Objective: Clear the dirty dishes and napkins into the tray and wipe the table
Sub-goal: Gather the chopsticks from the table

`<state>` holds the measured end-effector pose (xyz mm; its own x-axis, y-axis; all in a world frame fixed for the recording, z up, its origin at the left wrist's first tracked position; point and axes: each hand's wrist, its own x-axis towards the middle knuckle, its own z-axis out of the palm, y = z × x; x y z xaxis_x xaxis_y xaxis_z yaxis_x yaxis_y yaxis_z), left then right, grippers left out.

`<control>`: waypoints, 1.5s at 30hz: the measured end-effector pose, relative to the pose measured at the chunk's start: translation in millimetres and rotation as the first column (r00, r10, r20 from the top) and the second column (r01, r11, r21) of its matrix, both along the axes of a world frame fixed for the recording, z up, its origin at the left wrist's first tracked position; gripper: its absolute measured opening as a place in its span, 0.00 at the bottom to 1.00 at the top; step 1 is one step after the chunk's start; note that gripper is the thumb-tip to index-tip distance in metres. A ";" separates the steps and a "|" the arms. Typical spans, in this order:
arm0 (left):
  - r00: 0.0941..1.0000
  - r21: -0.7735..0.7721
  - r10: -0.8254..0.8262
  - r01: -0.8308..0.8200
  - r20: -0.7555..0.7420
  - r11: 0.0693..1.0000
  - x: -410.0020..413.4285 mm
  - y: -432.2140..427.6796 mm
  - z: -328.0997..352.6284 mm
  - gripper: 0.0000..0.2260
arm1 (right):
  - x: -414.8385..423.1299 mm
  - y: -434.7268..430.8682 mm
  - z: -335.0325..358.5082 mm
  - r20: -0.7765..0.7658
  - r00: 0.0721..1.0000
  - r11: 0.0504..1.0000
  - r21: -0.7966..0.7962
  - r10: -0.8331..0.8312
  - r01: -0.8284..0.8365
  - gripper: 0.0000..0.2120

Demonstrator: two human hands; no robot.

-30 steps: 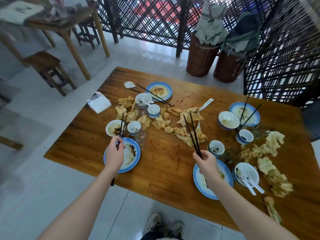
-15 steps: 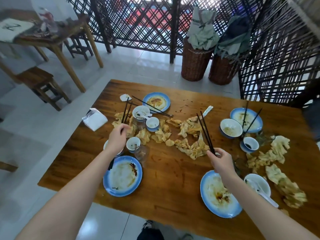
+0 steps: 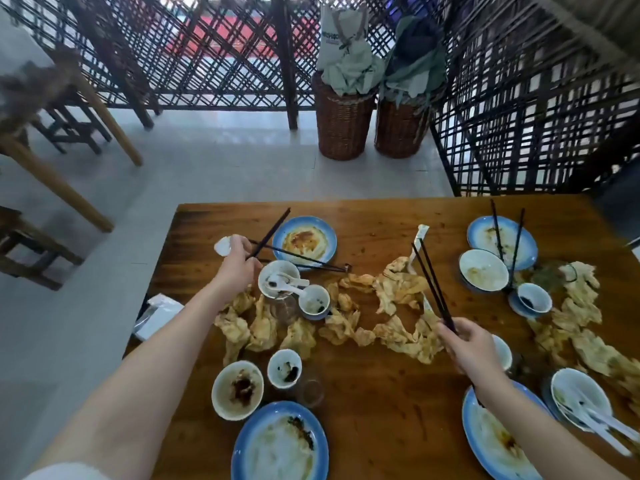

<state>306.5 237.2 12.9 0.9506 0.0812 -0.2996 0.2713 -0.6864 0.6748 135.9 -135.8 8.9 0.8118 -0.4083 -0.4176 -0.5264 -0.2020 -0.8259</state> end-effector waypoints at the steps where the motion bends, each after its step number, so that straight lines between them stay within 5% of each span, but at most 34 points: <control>1: 0.999 0.003 -0.034 0.034 -0.013 0.999 10.4 2.7 -4.3 0.06 | 1.5 1.5 -0.8 -0.008 1.000 1.000 -0.010 -0.013 0.013 0.05; 10: 0.957 0.134 -0.288 0.289 -0.030 0.948 81.2 16.5 -50.2 0.11 | 11.9 5.9 -15.4 -0.124 0.981 0.989 -0.032 -0.149 0.146 0.09; 17: 0.814 0.249 -0.564 0.580 -0.142 0.775 118.4 13.7 -71.4 0.22 | 16.8 1.4 -17.6 -0.148 0.965 0.976 -0.061 -0.216 0.209 0.02; 27: 0.712 0.258 -0.658 0.702 -0.244 0.664 132.0 17.9 -74.9 0.28 | 14.1 -4.6 -13.1 -0.167 0.957 0.971 -0.071 -0.236 0.227 0.03; 33: 0.657 0.516 -0.704 0.716 -0.269 0.470 120.7 28.4 -72.4 0.39 | 13.6 -0.6 -9.5 -0.175 0.960 0.975 -0.072 -0.220 0.211 0.04; 45: 0.689 0.481 -0.703 0.683 -0.175 0.550 119.0 17.1 -85.1 0.12 | 4.6 -10.1 -6.8 -0.162 0.952 0.965 -0.084 -0.258 0.247 0.05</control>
